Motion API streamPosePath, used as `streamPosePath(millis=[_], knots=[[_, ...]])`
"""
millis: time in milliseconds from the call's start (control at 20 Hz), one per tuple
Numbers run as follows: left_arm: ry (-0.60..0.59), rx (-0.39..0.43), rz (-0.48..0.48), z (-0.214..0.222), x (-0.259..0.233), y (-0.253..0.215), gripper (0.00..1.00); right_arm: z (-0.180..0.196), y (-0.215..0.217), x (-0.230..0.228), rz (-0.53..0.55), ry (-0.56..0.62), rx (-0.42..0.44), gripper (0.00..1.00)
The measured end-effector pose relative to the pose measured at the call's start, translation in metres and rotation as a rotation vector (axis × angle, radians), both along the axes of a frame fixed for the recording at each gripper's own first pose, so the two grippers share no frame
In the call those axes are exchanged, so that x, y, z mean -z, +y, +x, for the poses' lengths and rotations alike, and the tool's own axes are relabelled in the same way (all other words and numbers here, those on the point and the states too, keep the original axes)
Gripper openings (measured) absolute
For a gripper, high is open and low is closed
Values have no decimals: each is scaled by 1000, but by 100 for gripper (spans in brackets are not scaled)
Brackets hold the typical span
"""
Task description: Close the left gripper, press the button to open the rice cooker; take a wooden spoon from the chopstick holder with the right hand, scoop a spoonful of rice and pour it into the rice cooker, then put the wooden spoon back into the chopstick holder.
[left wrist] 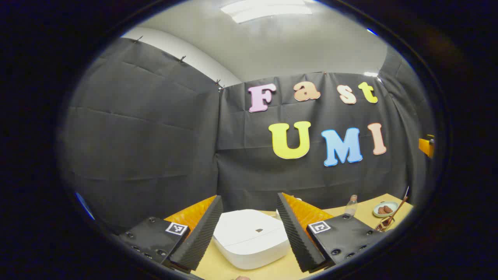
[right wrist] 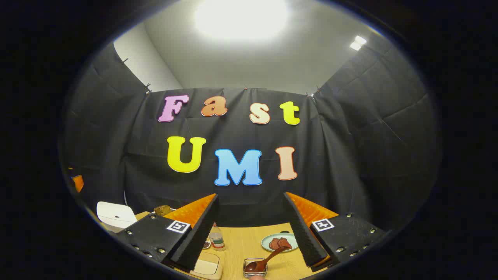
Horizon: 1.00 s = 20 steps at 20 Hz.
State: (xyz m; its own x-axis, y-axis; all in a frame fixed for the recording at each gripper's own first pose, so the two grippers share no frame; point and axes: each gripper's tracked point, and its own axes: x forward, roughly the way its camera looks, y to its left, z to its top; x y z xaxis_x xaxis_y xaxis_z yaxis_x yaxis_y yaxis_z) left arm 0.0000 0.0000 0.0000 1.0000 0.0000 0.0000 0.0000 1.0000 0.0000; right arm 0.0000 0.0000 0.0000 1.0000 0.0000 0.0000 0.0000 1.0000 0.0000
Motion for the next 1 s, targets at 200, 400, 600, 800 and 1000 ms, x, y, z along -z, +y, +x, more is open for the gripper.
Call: streamPosePath(millis=[200,400,600,800,1000], knots=[[1,-4,-5,3,-2,-1,96,2,-1,2,0,3,0,98],[-11,-7,-6,5,-6,0,96,5,-3,-1,5,-2,0,98],[-29,-9,-5,7,-12,0,96,7,0,-4,-12,-18,-13,98],[-30,0,-6,8,-12,-3,96,8,5,-3,-15,-15,-27,98],[-23,7,2,10,-6,-5,96,8,6,-2,-29,-21,-31,98]])
